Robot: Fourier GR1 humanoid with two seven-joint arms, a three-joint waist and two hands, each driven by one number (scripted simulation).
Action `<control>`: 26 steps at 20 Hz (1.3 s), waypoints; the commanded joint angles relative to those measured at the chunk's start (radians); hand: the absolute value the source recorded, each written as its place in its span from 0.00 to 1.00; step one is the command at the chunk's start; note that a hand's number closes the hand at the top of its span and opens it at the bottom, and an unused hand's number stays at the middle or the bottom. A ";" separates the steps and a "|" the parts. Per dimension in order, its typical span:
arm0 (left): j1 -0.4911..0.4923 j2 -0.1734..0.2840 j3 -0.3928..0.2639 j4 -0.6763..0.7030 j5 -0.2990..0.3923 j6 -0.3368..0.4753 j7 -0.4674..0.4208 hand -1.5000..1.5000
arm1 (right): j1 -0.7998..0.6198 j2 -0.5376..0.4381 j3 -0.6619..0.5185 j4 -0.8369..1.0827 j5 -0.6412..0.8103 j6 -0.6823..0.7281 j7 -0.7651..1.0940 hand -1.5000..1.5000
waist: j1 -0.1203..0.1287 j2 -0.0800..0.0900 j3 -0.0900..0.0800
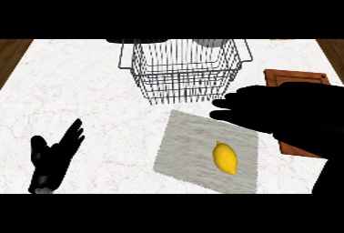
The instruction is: Pick the lemon from the placemat and place it in the basket
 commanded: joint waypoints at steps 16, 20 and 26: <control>0.025 -0.050 -0.011 0.053 -0.055 -0.002 0.078 0.50 | 0.222 0.194 0.165 0.078 0.506 -0.102 -0.175 0.00 | 0.009 0.013 -0.012; 0.040 -0.029 0.021 0.061 -0.039 -0.045 0.058 0.50 | 0.276 0.181 0.208 0.106 0.605 -0.140 -0.271 0.00 | 0.010 0.014 -0.011; 0.044 -0.067 0.016 0.099 -0.065 -0.046 0.033 0.50 | 0.286 0.256 0.249 0.150 0.699 -0.195 -0.284 0.00 | 0.009 0.013 -0.013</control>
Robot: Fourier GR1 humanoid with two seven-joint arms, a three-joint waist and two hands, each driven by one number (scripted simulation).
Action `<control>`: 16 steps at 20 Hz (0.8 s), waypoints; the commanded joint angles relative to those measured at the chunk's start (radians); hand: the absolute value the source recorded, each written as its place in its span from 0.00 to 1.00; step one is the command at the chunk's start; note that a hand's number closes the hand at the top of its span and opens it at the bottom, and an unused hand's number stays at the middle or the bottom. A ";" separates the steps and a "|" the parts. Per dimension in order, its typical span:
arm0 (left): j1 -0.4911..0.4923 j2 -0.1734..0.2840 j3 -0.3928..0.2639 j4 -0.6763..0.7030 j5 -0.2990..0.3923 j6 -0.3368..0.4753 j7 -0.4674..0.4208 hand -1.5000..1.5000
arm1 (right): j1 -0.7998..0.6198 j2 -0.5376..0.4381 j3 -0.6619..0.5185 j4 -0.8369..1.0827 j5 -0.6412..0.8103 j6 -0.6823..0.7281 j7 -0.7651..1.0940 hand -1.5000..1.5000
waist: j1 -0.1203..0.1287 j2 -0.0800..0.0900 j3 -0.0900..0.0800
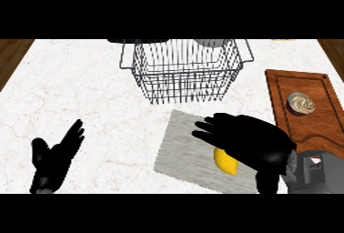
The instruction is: Pick the lemon from the placemat and place it in the basket
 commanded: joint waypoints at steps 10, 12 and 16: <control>0.038 -0.019 0.013 0.074 -0.014 -0.037 0.047 0.50 | 0.061 0.066 0.039 0.135 0.185 -0.110 -0.162 0.00 | 0.002 0.011 -0.015; 0.057 -0.033 -0.008 0.035 -0.026 -0.010 0.086 0.50 | 0.066 0.067 0.046 0.116 0.201 -0.097 -0.149 0.00 | 0.001 0.009 -0.015; 0.029 -0.076 -0.001 0.109 -0.040 -0.016 0.026 0.50 | 0.089 0.033 0.096 0.196 0.295 -0.128 -0.196 0.00 | -0.004 0.012 -0.016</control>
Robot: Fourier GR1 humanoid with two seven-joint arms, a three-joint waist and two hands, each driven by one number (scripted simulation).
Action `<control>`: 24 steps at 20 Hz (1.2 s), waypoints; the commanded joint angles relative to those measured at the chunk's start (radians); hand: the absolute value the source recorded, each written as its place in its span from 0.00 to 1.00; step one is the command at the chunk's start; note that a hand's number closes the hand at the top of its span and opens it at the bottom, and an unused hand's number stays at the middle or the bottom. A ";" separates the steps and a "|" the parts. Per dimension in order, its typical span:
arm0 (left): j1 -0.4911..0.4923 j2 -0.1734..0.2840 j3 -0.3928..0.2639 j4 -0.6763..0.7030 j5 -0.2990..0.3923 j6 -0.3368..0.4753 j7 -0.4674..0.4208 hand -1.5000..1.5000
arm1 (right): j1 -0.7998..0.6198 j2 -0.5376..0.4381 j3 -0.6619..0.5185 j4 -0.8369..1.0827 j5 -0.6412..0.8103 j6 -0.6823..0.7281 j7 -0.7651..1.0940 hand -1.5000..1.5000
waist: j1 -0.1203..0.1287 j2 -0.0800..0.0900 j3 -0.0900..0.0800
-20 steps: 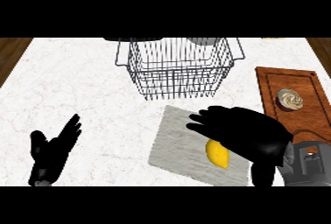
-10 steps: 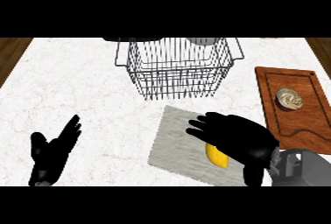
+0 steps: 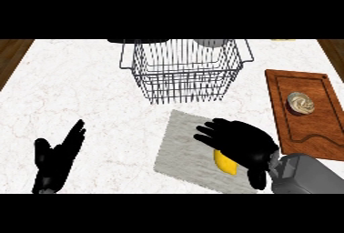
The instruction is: Pick the lemon from the placemat and place it in the basket
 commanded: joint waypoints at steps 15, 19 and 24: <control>0.041 -0.054 -0.003 0.106 -0.051 -0.019 0.024 0.50 | 0.035 0.081 0.026 0.178 0.171 -0.083 -0.093 0.00 | -0.001 0.011 -0.014; 0.043 -0.010 0.044 0.021 -0.009 -0.044 0.107 0.50 | 0.071 0.079 0.021 0.171 0.196 -0.098 -0.106 0.00 | -0.003 0.008 -0.014; 0.024 -0.051 0.021 0.056 -0.043 -0.031 0.094 0.50 | 0.042 0.068 0.084 0.211 0.307 -0.206 -0.217 1.00 | -0.001 0.010 -0.014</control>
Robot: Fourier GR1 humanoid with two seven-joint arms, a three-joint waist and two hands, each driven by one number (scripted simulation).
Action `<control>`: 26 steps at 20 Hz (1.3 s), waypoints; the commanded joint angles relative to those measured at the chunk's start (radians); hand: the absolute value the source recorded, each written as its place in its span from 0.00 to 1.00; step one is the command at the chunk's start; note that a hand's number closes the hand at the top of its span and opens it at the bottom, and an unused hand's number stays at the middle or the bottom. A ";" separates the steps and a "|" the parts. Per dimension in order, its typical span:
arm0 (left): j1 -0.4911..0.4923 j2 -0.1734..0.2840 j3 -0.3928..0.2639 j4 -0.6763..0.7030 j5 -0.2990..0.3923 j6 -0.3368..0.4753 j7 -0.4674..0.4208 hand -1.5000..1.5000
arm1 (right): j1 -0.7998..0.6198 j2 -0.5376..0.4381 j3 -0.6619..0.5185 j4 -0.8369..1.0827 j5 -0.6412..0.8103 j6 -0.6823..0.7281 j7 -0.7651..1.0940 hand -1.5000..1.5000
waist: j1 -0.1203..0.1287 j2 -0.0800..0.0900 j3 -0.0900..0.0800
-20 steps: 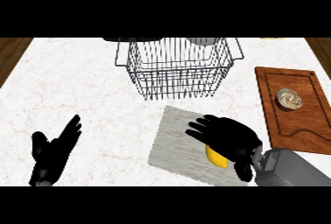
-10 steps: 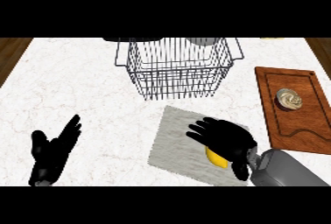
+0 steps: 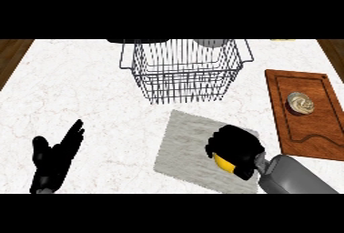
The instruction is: Pick the lemon from the placemat and place it in the basket
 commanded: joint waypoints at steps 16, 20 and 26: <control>0.058 -0.019 -0.015 0.023 -0.026 -0.018 0.040 0.50 | 0.028 0.487 -0.011 0.100 0.174 -0.111 0.604 1.00 | 0.019 0.007 -0.017; 0.020 -0.029 -0.029 0.025 -0.032 -0.021 0.056 0.50 | -0.015 0.493 0.019 0.052 0.140 -0.266 0.809 1.00 | 0.046 0.014 -0.013; 0.009 -0.031 -0.028 0.039 -0.032 -0.027 0.058 0.50 | -0.052 0.495 -0.029 -0.165 -0.018 -0.679 0.905 1.00 | 0.069 0.014 -0.008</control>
